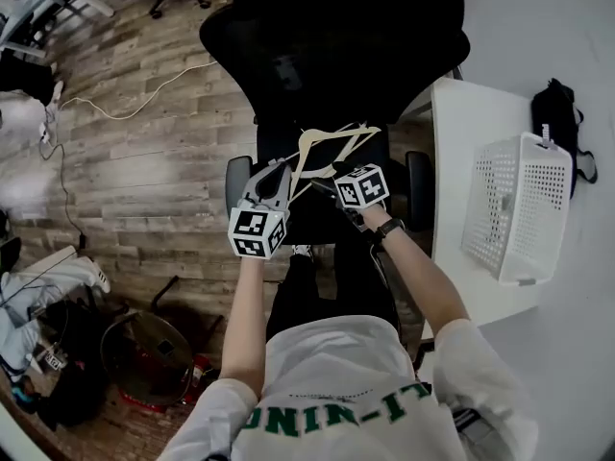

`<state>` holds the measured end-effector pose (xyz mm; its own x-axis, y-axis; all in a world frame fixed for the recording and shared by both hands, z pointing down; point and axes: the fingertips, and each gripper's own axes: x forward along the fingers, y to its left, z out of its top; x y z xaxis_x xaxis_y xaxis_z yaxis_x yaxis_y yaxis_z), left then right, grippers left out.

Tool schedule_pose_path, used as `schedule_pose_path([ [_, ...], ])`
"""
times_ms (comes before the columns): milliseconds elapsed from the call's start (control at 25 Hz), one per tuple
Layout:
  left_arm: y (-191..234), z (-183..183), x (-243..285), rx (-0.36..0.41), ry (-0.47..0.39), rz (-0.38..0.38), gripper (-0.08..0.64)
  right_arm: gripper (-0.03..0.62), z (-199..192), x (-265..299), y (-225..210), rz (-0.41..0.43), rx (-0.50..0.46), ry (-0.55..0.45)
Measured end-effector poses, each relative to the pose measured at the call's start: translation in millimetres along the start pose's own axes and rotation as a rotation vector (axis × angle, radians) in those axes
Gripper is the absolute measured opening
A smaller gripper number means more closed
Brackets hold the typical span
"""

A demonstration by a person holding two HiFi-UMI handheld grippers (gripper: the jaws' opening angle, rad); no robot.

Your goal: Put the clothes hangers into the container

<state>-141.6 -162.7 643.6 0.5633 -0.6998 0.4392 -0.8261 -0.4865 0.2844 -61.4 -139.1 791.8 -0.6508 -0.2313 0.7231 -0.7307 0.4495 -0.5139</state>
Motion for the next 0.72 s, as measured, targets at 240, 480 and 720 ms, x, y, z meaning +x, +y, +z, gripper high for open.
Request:
schedule_pose_path([
  [240, 43, -30, 38, -0.008, 0.027, 0.049, 0.003, 0.330, -10, 96, -52, -0.041, 0.167, 0.039],
  [480, 66, -60, 55, -0.016, 0.036, 0.061, 0.003, 0.328, -31, 177, -89, -0.088, 0.273, 0.082],
  [720, 77, -73, 52, -0.044, 0.044, 0.082, 0.003, 0.265, -49, 215, -110, -0.163, 0.331, 0.124],
])
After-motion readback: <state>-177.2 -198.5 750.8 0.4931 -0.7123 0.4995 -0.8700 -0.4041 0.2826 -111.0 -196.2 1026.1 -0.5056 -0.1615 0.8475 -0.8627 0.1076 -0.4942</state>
